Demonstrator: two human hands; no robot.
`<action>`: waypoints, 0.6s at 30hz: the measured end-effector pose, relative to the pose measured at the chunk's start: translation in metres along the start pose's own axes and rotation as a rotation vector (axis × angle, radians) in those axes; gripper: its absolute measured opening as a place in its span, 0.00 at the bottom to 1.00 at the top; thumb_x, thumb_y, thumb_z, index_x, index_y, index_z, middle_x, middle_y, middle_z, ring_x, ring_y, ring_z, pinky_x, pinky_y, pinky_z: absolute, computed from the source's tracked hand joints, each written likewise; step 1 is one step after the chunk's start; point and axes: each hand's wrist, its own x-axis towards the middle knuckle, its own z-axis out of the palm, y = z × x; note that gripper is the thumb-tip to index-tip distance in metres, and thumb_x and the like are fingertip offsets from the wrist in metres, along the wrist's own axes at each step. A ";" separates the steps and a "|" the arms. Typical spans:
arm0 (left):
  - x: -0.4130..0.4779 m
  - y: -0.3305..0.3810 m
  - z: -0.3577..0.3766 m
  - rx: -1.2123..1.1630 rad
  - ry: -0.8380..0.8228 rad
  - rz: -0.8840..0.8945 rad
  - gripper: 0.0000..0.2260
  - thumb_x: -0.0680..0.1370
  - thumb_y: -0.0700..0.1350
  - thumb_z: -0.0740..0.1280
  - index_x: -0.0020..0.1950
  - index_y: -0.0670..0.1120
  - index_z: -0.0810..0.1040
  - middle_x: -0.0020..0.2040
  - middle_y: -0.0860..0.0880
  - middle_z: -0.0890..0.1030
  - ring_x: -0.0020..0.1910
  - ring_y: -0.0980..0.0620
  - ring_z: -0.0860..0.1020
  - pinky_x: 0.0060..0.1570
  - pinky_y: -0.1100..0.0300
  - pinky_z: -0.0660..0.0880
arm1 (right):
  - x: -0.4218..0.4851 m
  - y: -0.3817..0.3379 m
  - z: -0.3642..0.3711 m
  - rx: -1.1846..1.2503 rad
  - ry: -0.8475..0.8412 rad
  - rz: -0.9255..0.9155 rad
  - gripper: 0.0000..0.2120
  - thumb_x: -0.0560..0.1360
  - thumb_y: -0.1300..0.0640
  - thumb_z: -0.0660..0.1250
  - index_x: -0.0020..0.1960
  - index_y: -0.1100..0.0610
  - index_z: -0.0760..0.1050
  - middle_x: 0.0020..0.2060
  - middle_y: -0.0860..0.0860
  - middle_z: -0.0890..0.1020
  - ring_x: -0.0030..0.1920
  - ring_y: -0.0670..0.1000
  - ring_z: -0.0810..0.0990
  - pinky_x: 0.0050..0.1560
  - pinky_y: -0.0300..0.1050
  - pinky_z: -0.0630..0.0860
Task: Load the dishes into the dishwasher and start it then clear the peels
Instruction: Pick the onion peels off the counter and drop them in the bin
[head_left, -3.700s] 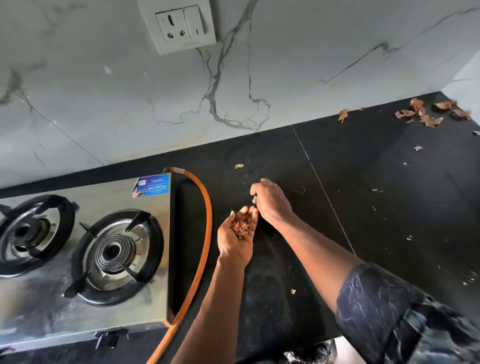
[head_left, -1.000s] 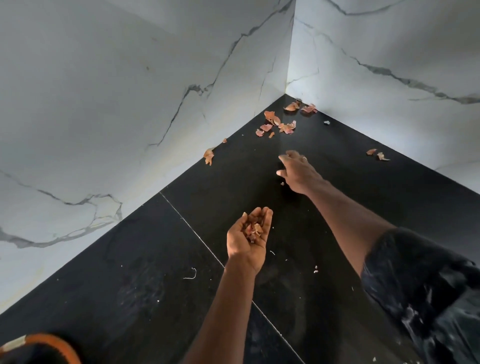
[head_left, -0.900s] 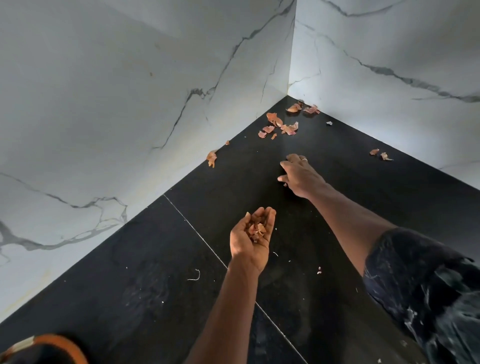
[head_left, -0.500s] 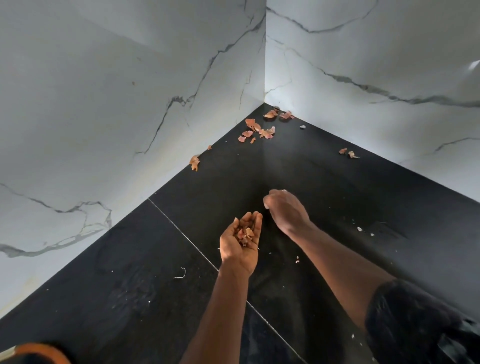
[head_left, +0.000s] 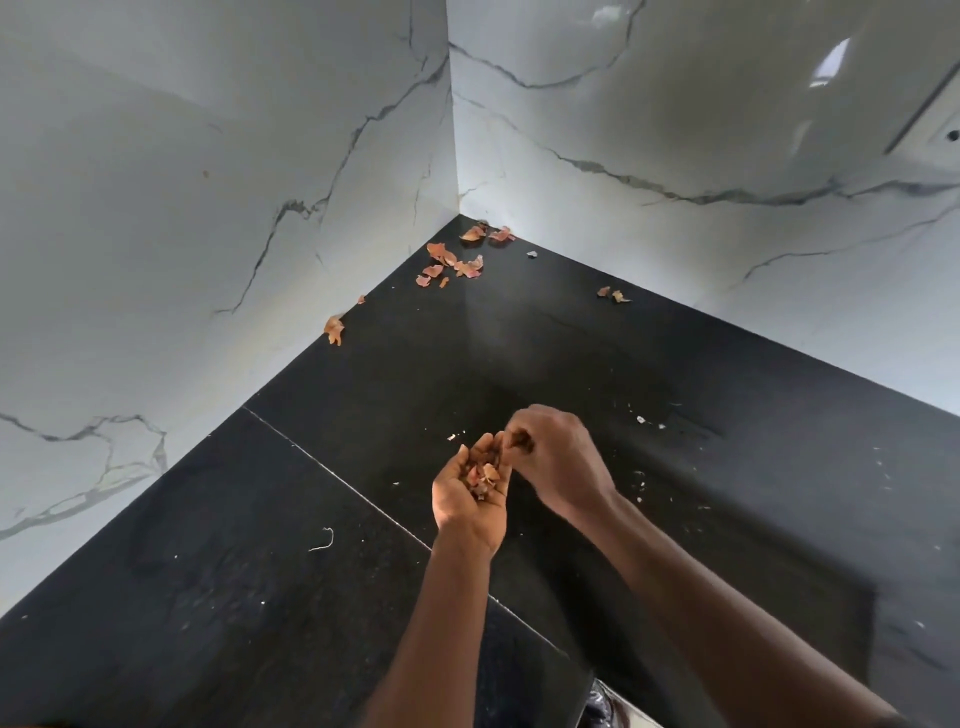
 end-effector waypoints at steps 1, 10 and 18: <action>-0.001 -0.005 0.002 0.035 0.021 -0.004 0.14 0.84 0.42 0.59 0.49 0.36 0.81 0.46 0.40 0.85 0.42 0.47 0.85 0.44 0.58 0.82 | -0.003 -0.007 -0.001 -0.013 -0.031 -0.016 0.08 0.78 0.61 0.68 0.42 0.53 0.80 0.41 0.45 0.80 0.39 0.43 0.79 0.40 0.38 0.78; -0.004 -0.035 0.007 0.185 0.039 -0.014 0.18 0.83 0.45 0.57 0.66 0.38 0.79 0.62 0.36 0.81 0.60 0.37 0.81 0.66 0.43 0.75 | -0.017 -0.016 -0.006 -0.224 -0.076 -0.088 0.12 0.79 0.63 0.61 0.42 0.55 0.79 0.36 0.48 0.79 0.34 0.46 0.79 0.37 0.44 0.80; -0.011 -0.048 0.028 0.128 0.050 -0.002 0.13 0.82 0.43 0.60 0.48 0.41 0.83 0.42 0.43 0.84 0.44 0.47 0.83 0.53 0.56 0.79 | -0.012 0.007 -0.028 -0.009 -0.064 -0.030 0.12 0.80 0.61 0.62 0.50 0.54 0.84 0.44 0.47 0.80 0.41 0.46 0.81 0.41 0.41 0.80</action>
